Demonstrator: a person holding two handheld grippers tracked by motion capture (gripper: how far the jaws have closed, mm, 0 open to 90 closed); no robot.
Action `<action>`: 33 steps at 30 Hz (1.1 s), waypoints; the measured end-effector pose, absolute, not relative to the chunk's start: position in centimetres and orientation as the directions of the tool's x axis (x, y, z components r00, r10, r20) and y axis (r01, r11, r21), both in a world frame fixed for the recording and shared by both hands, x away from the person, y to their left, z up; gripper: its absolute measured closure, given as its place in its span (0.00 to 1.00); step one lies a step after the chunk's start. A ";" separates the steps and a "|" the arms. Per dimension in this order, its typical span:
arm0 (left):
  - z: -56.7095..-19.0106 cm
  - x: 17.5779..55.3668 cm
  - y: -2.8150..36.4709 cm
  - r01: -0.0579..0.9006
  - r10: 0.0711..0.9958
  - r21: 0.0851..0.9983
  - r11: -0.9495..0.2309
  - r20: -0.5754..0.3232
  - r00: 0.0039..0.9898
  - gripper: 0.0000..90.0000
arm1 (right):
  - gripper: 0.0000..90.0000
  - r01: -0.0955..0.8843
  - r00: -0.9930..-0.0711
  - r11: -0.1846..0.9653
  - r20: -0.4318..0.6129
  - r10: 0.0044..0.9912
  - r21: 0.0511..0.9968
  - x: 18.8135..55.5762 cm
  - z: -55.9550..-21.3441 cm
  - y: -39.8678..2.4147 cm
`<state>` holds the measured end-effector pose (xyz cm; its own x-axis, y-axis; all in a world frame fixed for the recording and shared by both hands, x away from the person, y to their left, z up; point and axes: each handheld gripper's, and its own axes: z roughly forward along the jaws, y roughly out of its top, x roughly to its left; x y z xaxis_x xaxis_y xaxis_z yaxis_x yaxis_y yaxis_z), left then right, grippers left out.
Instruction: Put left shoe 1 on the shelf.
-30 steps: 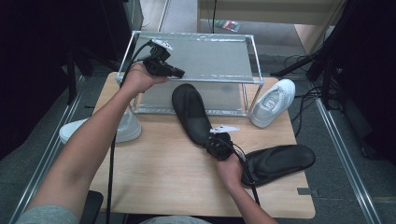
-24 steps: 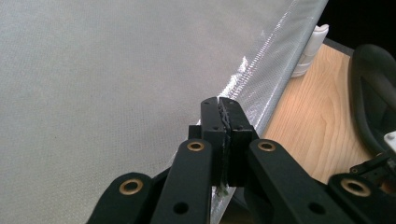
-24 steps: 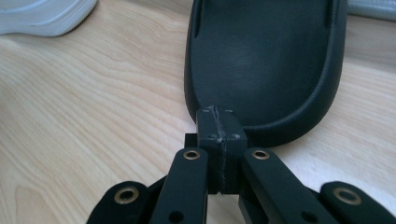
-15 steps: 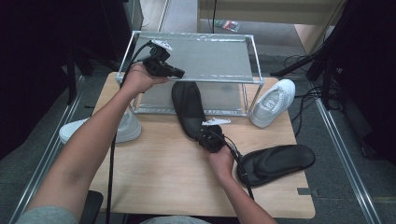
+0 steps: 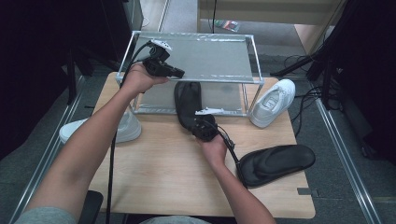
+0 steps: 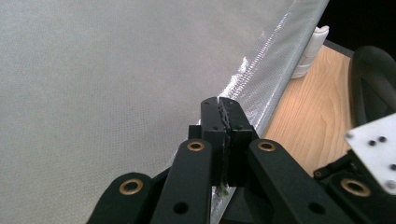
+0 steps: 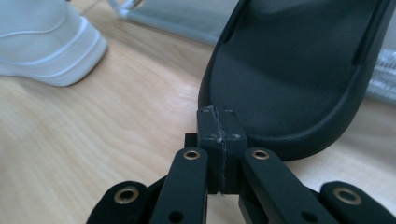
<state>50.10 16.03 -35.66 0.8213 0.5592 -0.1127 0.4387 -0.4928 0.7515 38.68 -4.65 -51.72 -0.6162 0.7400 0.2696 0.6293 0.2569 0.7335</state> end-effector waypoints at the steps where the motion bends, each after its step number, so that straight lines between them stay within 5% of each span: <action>1: -35.7 50.1 16.0 0.439 0.560 0.751 -0.493 -0.113 0.821 1.00 | 1.00 0.624 -0.621 0.270 0.257 0.740 0.733 39.0 -51.7 -4.5; 26: -35.8 50.1 16.2 0.442 0.562 0.758 -0.479 -0.122 0.818 1.00 | 1.00 0.640 -0.606 0.236 0.292 0.740 0.731 44.4 -52.8 -2.2; 33: -35.5 50.0 15.9 0.451 0.578 0.747 -0.489 -0.109 0.809 1.00 | 1.00 0.619 -0.647 0.279 0.276 0.710 0.734 43.2 -52.0 -1.9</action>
